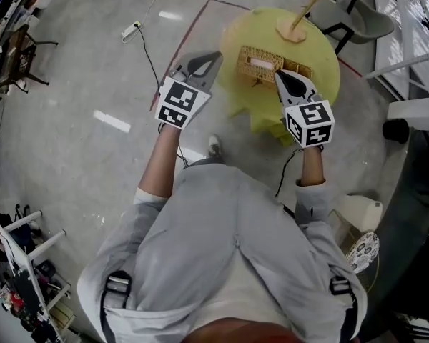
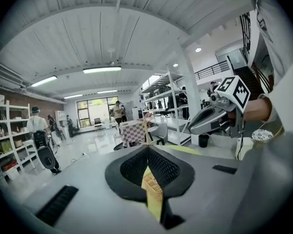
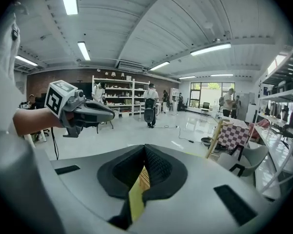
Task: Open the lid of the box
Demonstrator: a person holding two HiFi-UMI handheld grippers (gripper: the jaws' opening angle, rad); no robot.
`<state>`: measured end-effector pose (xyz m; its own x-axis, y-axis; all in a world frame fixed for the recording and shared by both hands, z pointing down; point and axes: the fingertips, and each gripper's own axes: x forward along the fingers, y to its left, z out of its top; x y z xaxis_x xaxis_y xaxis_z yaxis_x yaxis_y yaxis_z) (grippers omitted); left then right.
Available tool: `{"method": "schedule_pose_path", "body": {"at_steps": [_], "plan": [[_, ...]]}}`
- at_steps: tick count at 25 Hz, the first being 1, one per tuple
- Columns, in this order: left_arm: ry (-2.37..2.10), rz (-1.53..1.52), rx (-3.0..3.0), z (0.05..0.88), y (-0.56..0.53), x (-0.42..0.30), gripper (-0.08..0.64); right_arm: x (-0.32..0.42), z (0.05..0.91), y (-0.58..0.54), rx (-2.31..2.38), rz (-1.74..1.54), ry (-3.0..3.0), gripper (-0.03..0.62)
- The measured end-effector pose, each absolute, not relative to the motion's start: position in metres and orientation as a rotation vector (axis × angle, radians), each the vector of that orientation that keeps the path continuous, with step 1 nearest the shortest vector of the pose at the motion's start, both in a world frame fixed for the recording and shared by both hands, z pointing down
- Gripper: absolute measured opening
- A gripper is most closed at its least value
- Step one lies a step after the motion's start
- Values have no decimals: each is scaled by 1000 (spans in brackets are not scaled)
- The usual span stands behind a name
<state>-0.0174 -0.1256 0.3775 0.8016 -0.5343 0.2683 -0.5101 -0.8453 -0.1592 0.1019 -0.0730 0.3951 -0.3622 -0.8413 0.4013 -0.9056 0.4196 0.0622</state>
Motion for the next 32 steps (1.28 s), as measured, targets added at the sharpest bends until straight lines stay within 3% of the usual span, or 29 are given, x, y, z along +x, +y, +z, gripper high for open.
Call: {"method": "schedule_pose_path", "body": {"at_steps": [8, 15, 32], "plan": [[771, -547, -2993, 427, -168, -11, 29, 118, 465, -110, 1568, 459, -2179, 29], [779, -616, -3063, 478, -170, 4, 29, 118, 535, -107, 1467, 640, -2129, 95], [941, -867, -3131, 583, -144, -6, 29, 120, 668, -107, 1486, 1133, -2059, 160]]}}
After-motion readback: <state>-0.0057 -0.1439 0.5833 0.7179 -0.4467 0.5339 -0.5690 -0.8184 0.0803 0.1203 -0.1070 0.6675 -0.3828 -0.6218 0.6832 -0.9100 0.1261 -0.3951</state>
